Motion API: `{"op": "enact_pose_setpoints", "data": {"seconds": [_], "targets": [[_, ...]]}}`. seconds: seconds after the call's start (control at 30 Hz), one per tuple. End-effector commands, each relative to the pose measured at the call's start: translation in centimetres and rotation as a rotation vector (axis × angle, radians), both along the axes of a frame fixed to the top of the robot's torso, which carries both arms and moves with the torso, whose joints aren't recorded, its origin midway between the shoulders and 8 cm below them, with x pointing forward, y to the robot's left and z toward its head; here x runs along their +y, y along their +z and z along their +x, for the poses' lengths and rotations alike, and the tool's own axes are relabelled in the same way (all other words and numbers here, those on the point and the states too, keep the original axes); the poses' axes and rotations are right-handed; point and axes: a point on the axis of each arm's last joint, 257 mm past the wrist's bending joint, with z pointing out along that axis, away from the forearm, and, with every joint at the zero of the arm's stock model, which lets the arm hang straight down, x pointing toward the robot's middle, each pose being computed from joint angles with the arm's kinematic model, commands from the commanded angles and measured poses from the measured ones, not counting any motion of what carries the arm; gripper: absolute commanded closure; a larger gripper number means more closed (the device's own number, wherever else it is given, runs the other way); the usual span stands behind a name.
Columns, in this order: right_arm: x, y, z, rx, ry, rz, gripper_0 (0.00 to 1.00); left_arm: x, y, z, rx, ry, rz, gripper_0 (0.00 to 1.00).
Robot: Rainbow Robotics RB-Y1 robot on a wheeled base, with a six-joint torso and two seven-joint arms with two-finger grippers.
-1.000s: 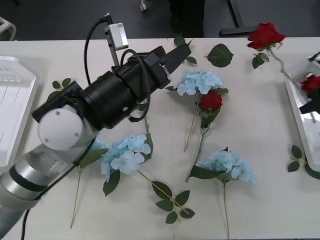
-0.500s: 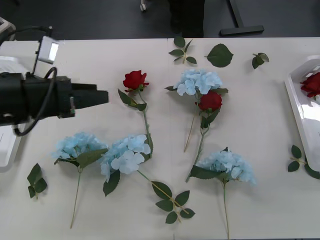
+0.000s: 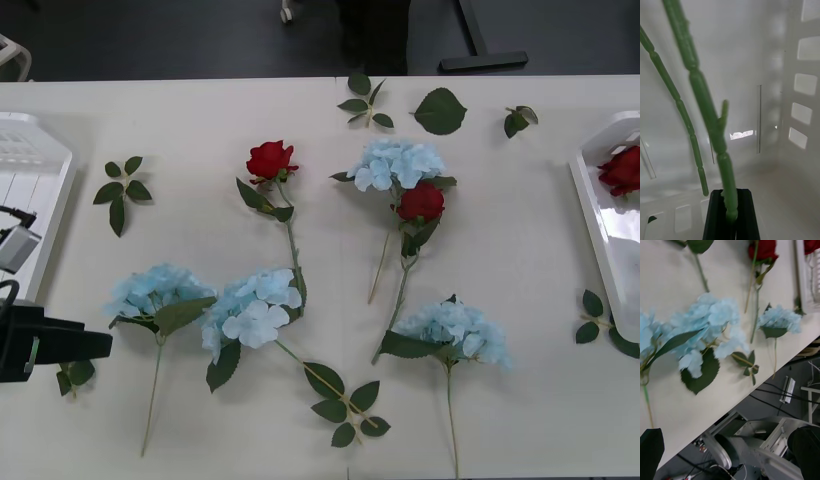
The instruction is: Place the red flowers into the right box and the blue flowers into the left box. If a person shows an open palm, hand one flower to the person first, then continue sorting.
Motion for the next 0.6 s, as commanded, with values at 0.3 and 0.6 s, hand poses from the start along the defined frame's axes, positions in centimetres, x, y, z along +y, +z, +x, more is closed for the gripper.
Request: {"op": "enact_pose_setpoints", "data": {"seconds": [0.3,0.6], "targets": [[4.1,3.5,2.1,0.018,0.095,0.072,0.32,-0.2,-9.5,0.4,-0.088,0.023,0.211,0.0],[14.5,8.1,3.2,0.049,0.146,0.272,0.31,-1.1,-12.8,2.7,-0.205,0.036,0.33,0.0]]}}
